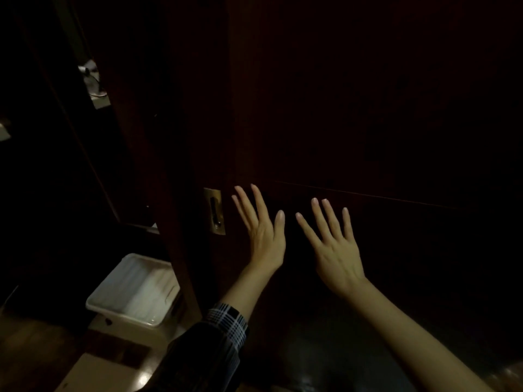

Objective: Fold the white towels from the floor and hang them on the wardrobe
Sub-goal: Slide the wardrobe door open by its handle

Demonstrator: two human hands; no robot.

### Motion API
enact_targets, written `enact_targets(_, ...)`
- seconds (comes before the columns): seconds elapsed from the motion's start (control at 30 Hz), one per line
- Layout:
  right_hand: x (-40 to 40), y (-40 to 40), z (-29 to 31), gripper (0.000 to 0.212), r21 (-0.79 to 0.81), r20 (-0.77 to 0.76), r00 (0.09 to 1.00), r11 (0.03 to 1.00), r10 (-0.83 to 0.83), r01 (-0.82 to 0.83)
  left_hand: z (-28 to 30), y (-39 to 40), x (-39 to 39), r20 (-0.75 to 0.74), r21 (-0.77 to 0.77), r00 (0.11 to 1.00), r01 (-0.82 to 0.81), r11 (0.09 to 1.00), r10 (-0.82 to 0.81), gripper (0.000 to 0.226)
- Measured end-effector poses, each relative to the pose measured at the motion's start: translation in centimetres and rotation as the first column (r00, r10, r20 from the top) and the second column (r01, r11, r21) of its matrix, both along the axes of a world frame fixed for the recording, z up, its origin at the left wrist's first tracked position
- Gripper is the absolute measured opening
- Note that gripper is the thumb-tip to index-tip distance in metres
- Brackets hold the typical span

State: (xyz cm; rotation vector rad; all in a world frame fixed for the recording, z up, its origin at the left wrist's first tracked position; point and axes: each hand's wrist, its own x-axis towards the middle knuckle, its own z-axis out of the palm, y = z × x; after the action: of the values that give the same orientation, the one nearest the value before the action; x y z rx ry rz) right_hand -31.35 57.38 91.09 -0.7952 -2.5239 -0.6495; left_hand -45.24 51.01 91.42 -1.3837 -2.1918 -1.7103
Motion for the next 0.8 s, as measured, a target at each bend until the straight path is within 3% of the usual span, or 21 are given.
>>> enact_targets(0.5, -1.0, 2.2, -0.8, 0.106, 0.067, -0.026, 0.997, 0.995, 0.078, -0.076, -1.8, 4.0, -1.3, -0.001, 0.151, 0.996, -0.088, 0.985, 0.089, 0.065)
enact_targets(0.8, -0.5, 2.4, -0.7, 0.099, 0.095, 0.012, 0.992, 0.988, 0.125, -0.126, -1.0, 4.6, 0.0, 0.016, 0.122, 0.961, -0.276, 0.953, 0.276, 0.075)
